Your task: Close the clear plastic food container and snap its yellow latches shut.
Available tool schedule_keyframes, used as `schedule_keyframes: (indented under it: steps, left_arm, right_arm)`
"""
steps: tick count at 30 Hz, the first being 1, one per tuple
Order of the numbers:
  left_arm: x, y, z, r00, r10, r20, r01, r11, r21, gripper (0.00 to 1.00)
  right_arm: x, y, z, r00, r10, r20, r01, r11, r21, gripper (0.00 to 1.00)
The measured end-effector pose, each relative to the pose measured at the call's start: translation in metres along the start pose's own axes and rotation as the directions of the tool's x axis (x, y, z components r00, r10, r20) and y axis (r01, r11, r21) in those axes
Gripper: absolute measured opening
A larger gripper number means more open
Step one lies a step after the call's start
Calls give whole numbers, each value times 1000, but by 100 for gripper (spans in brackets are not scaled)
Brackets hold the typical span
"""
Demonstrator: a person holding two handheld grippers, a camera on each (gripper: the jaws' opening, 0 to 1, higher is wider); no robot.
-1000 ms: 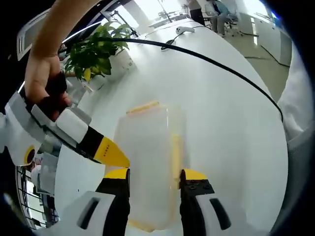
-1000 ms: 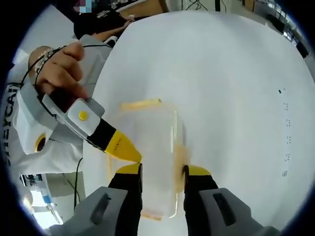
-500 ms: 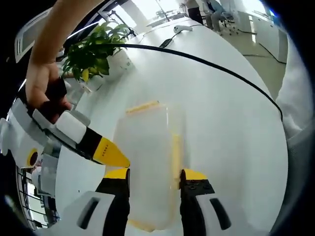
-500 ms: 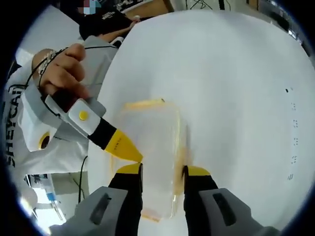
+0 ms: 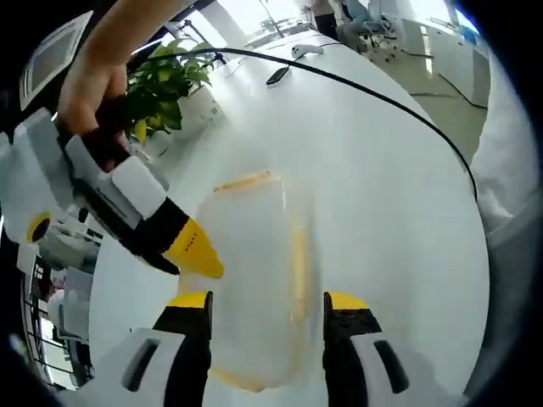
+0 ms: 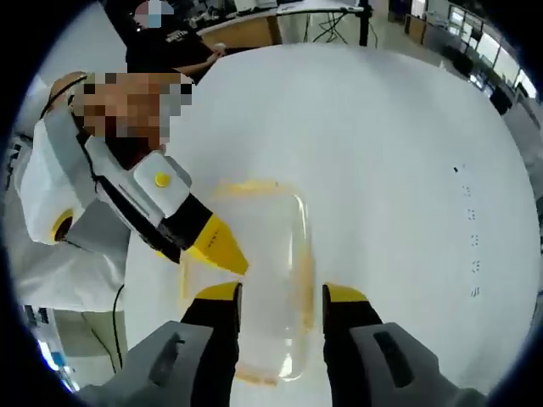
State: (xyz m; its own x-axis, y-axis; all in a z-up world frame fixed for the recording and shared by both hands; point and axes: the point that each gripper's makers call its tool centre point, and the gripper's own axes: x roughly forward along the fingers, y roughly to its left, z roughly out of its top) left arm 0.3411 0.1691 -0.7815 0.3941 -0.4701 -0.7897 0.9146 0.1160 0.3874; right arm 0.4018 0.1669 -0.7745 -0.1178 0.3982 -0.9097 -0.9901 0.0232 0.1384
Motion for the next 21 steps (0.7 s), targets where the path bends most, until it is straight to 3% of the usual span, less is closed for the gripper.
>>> schedule_keyframes:
  steps: [2,3,7,9,11,13,16,18,21]
  left_arm:
    - [-6,4,3,999,-19,38,21,998,-52,64]
    - [-11,11,2,999,-18,45,21,998,-60,64]
    - [-18,35,-4,998,-22,54,27,994,-105,69]
    - [-17,41,-16,1000,-30,3,30,992,-125,82]
    - [-14,49,-23,999,-36,-17,34,996,-80,92]
    - [-13,48,-28,997,-70,-41,66,994,-87,91]
    - [-8,34,-29,984,-172,-44,164,976,-141,94]
    - [-2,29,-22,982,-191,-16,185,967,-174,99]
    - [5,23,-20,979,-201,-29,195,971,-139,99]
  right_arm:
    - [-3,8,-10,999,8,32,-9,1000,22,76]
    - [-6,12,-17,998,10,54,-10,1000,9,79]
    - [-18,13,-38,994,-67,81,71,996,-51,68]
    - [-21,17,-45,994,-66,89,70,997,-41,70]
    - [-23,22,-52,993,-64,94,67,997,-28,73]
    - [-23,26,-58,995,-71,75,74,996,-48,72]
    - [-20,34,-60,996,-69,61,74,994,-78,73]
    - [-17,36,-57,995,-73,67,78,994,-81,77]
    - [-12,33,-57,994,-86,61,92,991,-100,82]
